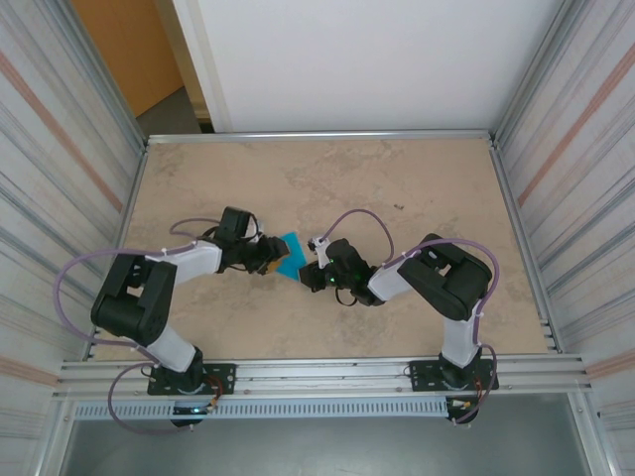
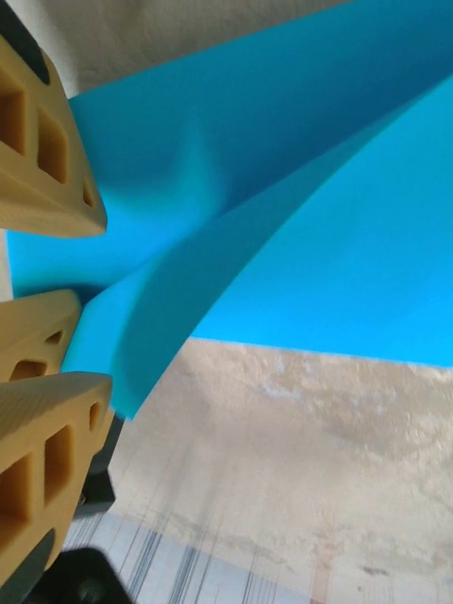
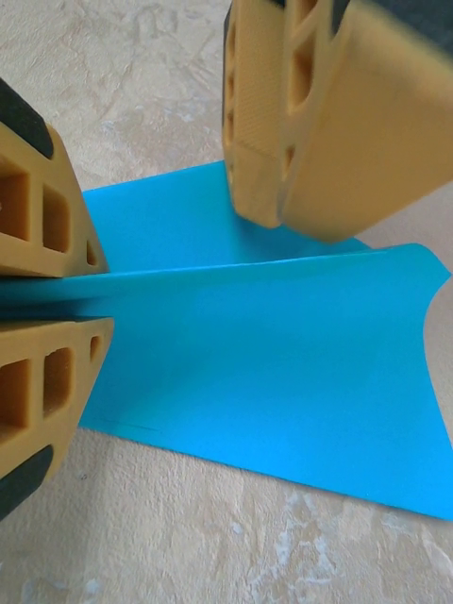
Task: Fold a paper plane with a square sheet of paper (pick it up from the middle)
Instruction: Fourth fold the wing at the center of the table.
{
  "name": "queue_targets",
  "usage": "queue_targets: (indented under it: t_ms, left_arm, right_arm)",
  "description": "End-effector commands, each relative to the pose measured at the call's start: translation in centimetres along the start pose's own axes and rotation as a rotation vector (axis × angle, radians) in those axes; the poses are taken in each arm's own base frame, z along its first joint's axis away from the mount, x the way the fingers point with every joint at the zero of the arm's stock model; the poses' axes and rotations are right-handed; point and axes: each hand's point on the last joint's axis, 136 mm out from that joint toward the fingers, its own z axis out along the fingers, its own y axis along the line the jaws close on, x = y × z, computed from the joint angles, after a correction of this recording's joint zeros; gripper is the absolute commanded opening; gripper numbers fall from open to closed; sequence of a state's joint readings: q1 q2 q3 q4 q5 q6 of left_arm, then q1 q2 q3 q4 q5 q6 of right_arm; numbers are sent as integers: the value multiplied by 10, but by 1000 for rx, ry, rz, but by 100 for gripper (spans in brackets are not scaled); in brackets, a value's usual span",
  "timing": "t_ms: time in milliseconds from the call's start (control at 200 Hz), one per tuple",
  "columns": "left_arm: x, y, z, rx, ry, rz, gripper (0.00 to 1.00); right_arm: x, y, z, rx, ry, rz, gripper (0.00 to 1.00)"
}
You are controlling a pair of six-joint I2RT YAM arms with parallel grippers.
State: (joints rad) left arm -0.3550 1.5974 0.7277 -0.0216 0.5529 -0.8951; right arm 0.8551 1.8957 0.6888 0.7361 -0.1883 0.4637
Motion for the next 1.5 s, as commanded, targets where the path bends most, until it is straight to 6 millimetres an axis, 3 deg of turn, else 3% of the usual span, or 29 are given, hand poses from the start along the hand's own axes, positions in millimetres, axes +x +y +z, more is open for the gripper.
queue_targets:
  t_ms: [0,205,411,531,767,1208,1498]
  left_arm:
    - [3,8,6,-28,29,-1,43]
    - [4,14,10,-53,44,-24,47]
    - [12,31,14,-104,72,-53,47]
    - [14,33,14,-106,72,-54,47]
    - [14,32,14,-103,71,-53,47]
    - [14,29,13,-88,70,-51,46]
    - [15,27,12,-74,71,-51,46]
  right_arm:
    - [7,-4,1,0,24,24,16]
    - [2,2,-2,-22,40,50,29]
    - [-18,7,-21,23,28,77,49]
    - [-22,8,-29,51,44,79,54]
    - [-15,14,-26,123,107,26,51]
    - [-6,-1,-10,333,181,-64,45]
    - [-1,3,1,350,199,-89,36]
